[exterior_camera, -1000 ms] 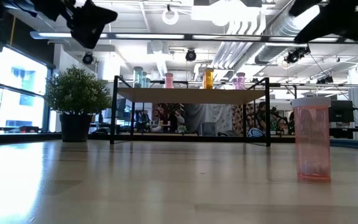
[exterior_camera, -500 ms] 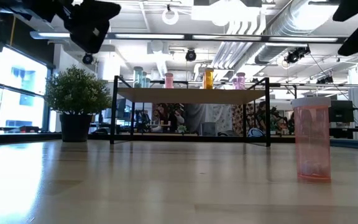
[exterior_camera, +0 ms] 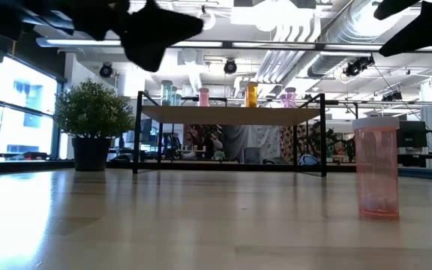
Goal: Pick and place medicine bottles onto shelf by color
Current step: Put the pink pill bottle on the shelf aligned with the other pink pill bottles
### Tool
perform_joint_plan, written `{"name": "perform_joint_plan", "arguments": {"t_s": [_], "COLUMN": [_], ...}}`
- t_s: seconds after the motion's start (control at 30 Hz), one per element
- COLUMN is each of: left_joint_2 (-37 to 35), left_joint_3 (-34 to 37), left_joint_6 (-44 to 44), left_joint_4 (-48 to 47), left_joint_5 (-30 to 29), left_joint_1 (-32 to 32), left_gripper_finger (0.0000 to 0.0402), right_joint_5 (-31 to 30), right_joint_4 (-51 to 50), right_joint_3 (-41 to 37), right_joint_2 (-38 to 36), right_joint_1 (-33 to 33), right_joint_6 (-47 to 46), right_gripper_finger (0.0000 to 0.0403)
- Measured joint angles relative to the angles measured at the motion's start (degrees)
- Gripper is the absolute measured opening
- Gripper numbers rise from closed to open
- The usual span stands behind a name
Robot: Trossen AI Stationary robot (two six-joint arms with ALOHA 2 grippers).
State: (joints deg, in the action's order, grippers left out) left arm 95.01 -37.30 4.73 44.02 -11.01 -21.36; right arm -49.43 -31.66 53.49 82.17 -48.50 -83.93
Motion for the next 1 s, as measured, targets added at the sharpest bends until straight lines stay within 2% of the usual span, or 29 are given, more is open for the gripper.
{"name": "perform_joint_plan", "arguments": {"t_s": [0.3,0.5,0.77,1.0], "left_joint_2": [8.4,13.5,20.9,27.6], "left_joint_3": [-5.7,-6.1,-10.6,-16.5], "left_joint_6": [-1.8,2.0,0.5,0.2], "left_joint_4": [0.5,10.7,12.4,12.8], "left_joint_5": [-0.1,-0.1,-6.0,-8.4], "left_joint_1": [1.5,2.8,2.1,1.1], "left_gripper_finger": [0.0239,0.0239,0.0239,0.0239], "right_joint_5": [0.0,0.2,0.3,0.3], "right_joint_4": [0.5,0.6,0.4,0.0], "right_joint_3": [0.0,0.0,0.0,0.0], "right_joint_2": [-0.1,-0.1,-0.1,-0.1], "right_joint_1": [0.0,0.0,0.1,0.1], "right_joint_6": [0.0,0.7,3.4,3.4], "right_gripper_finger": [0.0211,0.0211,0.0211,0.0211]}}
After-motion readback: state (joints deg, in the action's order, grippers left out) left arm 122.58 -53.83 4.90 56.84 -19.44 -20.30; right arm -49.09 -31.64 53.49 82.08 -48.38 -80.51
